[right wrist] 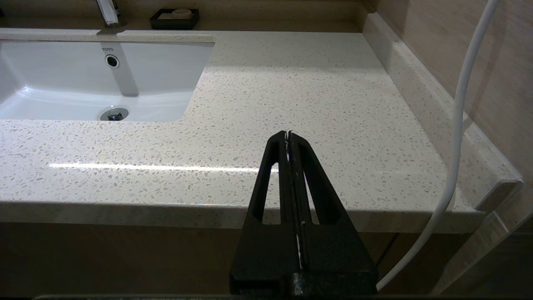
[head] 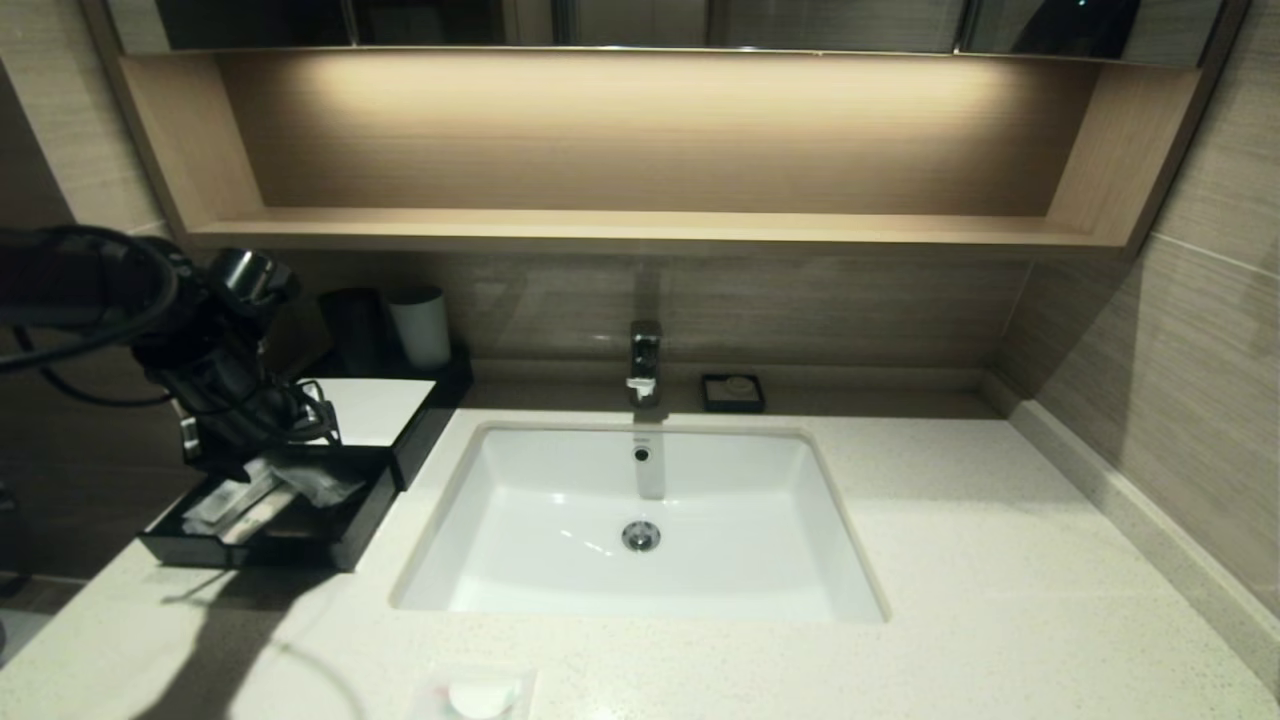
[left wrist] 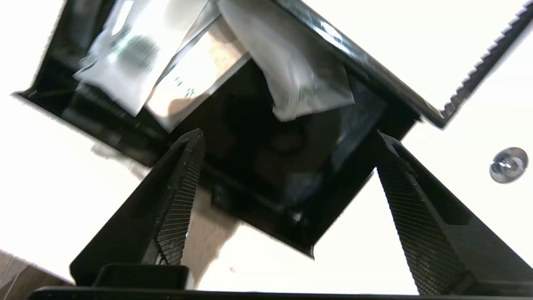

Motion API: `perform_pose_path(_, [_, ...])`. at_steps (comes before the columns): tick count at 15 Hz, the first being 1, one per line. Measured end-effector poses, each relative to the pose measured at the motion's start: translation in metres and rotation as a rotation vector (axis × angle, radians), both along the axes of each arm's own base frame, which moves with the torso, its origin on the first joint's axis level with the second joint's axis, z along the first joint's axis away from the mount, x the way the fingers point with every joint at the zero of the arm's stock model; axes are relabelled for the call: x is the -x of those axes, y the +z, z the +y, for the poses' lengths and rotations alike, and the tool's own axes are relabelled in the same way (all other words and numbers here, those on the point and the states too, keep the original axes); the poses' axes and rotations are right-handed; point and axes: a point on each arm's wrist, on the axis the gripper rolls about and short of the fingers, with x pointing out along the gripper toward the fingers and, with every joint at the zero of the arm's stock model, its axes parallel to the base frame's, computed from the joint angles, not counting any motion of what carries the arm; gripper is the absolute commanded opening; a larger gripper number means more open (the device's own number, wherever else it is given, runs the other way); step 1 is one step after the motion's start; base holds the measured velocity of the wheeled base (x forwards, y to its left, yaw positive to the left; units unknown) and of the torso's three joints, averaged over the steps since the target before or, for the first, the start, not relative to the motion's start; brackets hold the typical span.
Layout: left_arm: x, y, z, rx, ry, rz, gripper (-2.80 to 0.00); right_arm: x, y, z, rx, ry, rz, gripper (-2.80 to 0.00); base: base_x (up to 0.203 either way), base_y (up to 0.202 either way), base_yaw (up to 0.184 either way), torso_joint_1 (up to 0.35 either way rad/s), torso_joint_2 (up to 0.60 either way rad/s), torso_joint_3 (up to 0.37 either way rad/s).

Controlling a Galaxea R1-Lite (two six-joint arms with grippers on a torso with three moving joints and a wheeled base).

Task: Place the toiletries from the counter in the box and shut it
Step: Pick up the bathroom toiletry

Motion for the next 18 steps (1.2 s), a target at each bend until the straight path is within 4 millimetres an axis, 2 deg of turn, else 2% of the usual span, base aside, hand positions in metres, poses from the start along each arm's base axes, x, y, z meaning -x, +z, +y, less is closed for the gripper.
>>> perform_pose_path(1, [0.010, 0.007, -0.003, 0.000, -0.008, -0.010, -0.73, 0.000, 0.000, 0.000, 0.000, 0.000, 0.000, -2.80, 0.000, 0.000, 0.000, 0.000, 0.00, 0.000])
perform_pose_path(2, [0.021, 0.014, -0.010, 0.001, -0.027, -0.016, -2.80, 0.000, 0.000, 0.000, -0.001, 0.000, 0.000, -2.80, 0.000, 0.000, 0.000, 0.000, 0.00, 0.000])
perform_pose_path(4, [0.044, 0.023, -0.030, 0.005, -0.089, -0.021, -2.80, 0.000, 0.000, 0.000, 0.000, 0.000, 0.000, -2.80, 0.000, 0.000, 0.000, 0.000, 0.00, 0.000])
perform_pose_path(7, [0.080, 0.036, -0.072, 0.036, -0.239, -0.042, -2.80, 0.000, 0.000, 0.000, -0.001, 0.000, 0.000, -2.80, 0.000, 0.000, 0.000, 0.000, 0.00, 0.000])
perform_pose_path(11, [0.122, 0.032, -0.134, 0.097, -0.400, -0.007, -2.80, 0.000, 0.000, 0.000, 0.000, 0.000, 0.000, -2.80, 0.000, 0.000, 0.000, 0.000, 0.00, 0.000])
perform_pose_path(14, [0.140, 0.024, -0.166, 0.124, -0.462, 0.036, -2.80, 0.000, 0.000, 0.000, 0.000, 0.000, 0.000, -2.80, 0.000, 0.000, 0.000, 0.000, 0.00, 0.000])
perform_pose_path(18, [0.149, 0.009, -0.194, 0.123, -0.502, 0.108, -2.80, 0.000, 0.000, 0.000, 0.000, 0.000, 0.000, -2.80, 0.000, 0.000, 0.000, 0.000, 0.00, 0.000])
